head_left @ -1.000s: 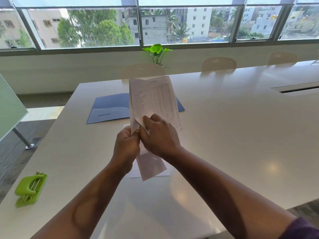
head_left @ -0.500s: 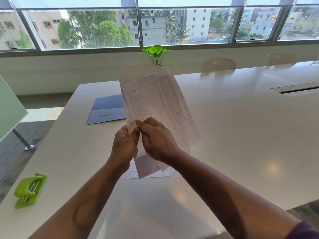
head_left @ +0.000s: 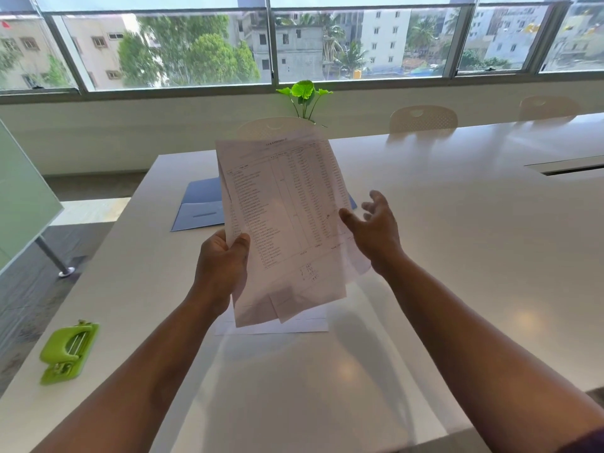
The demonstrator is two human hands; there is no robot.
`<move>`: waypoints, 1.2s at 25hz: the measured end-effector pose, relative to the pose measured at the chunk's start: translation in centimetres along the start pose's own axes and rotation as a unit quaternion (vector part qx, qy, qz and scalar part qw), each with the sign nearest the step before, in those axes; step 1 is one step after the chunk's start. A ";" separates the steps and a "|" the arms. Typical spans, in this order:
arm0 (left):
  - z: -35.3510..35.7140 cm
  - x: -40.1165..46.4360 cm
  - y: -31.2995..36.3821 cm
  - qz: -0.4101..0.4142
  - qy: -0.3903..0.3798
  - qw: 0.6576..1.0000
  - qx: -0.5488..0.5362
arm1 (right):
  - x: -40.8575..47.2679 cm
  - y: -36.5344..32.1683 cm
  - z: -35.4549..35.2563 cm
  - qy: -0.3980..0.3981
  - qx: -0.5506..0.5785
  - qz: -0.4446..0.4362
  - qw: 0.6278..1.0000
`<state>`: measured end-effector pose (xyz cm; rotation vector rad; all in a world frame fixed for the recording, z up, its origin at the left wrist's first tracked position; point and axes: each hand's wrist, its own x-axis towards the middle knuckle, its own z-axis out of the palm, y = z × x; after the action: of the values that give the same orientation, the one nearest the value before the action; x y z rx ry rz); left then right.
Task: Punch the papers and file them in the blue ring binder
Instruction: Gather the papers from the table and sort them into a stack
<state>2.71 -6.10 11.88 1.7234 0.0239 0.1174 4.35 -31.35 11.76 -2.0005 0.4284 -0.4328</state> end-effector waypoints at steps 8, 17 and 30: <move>-0.1 0.5 -0.3 -0.011 -0.001 0.998 -0.068 | -0.7 1.1 -0.1 -0.098 0.244 0.041 0.964; -0.1 0.9 -1.5 0.017 -0.041 0.999 -0.020 | -1.6 1.0 0.7 -0.169 0.306 0.006 0.937; -0.3 1.6 -2.5 0.091 -0.053 0.994 -0.016 | -2.0 0.9 1.4 -0.186 0.237 -0.037 0.953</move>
<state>4.38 -5.31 9.54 1.6963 -0.2132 0.1593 3.15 -29.70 10.14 -1.5810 0.0056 -0.1732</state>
